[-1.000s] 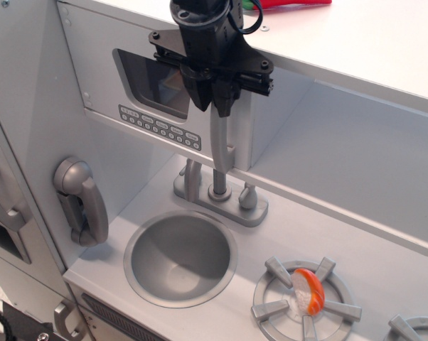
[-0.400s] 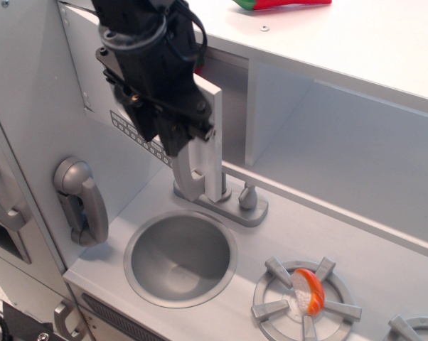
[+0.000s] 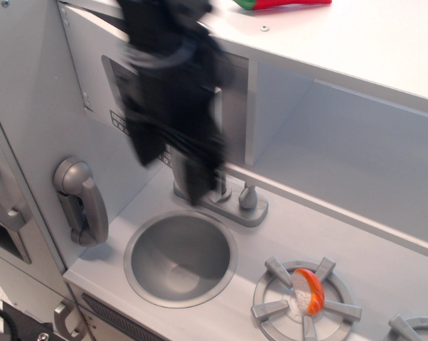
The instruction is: Open microwave
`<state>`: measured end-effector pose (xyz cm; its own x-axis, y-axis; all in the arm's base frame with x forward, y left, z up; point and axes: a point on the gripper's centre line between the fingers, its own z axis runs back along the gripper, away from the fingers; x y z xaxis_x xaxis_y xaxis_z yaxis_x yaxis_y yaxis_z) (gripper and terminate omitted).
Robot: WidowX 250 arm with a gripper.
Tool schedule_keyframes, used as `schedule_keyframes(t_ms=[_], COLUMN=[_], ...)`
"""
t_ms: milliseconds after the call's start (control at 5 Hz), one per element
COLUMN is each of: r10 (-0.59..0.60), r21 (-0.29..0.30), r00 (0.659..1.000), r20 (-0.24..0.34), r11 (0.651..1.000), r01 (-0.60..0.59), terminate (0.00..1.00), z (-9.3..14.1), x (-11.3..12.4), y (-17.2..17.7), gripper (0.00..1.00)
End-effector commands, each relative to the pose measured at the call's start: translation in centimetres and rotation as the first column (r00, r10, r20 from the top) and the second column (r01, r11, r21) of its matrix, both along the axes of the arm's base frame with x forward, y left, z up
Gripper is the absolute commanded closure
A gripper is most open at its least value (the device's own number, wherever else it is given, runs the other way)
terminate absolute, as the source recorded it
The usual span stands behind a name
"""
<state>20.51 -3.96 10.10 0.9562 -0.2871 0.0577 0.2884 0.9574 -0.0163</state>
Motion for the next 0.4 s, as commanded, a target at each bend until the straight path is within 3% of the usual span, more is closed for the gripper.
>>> schedule_keyframes(t_ms=[0, 200], r10=[0.051, 0.093], r21=[-0.137, -0.122], r00=[0.997, 0.996], r20=[-0.057, 0.015], r11=[0.989, 0.988], r01=[-0.058, -0.091], terminate=[0.00, 0.00], z=[1.3, 1.7], x=[4.0, 5.8], y=[-5.9, -6.3], gripper=[0.00, 0.00])
